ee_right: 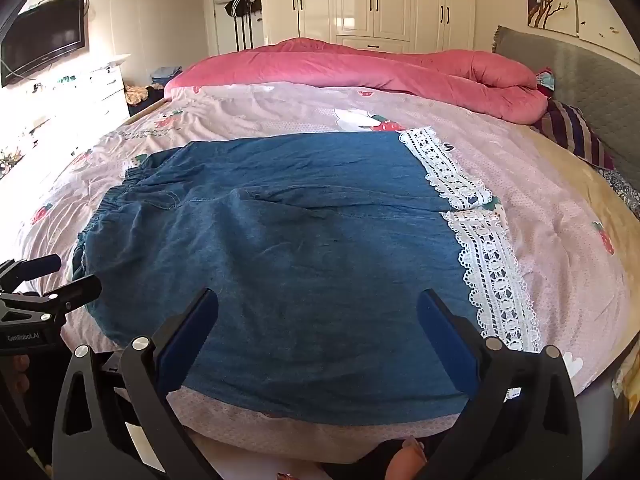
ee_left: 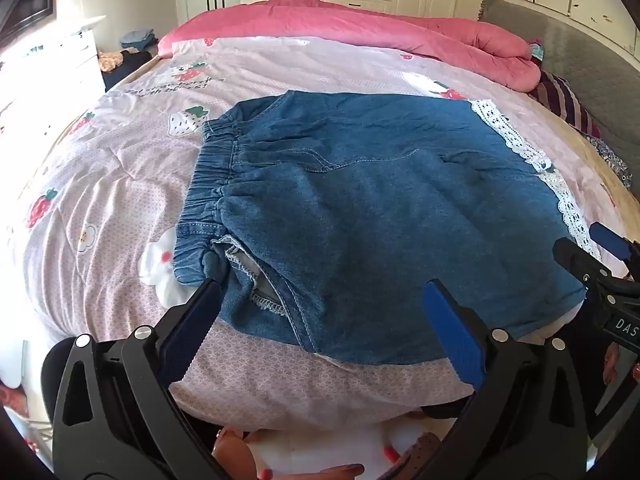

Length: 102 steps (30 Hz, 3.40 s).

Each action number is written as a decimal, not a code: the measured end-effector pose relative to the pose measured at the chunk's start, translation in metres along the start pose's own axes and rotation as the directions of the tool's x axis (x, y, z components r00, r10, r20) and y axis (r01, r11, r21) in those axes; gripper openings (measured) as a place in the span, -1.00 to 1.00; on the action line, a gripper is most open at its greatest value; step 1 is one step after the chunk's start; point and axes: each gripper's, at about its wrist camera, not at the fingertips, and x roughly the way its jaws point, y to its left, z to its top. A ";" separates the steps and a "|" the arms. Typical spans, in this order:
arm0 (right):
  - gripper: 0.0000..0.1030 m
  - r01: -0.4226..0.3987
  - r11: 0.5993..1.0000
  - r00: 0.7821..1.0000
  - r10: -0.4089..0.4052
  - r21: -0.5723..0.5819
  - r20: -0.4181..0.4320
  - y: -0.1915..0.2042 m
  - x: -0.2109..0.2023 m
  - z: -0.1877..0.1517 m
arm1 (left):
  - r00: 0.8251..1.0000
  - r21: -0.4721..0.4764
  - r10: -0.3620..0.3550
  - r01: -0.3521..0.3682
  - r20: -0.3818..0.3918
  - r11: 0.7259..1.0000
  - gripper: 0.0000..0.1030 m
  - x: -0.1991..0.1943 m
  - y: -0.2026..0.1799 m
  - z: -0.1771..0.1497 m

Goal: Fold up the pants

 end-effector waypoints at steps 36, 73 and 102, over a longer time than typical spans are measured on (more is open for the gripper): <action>0.92 -0.006 1.000 1.000 0.006 -0.014 -0.007 0.005 -0.003 -0.004 | 1.000 0.003 0.010 -0.010 0.012 1.000 0.84 -0.004 -0.002 0.000; 0.92 -0.010 1.000 1.000 0.010 -0.011 -0.006 0.002 0.004 -0.003 | 1.000 0.007 0.015 -0.015 0.020 1.000 0.84 0.002 -0.002 0.002; 0.92 -0.119 0.986 0.990 0.110 -0.118 -0.085 0.026 0.113 0.105 | 1.000 -0.095 0.021 -0.023 -0.021 0.995 0.84 0.104 0.108 0.139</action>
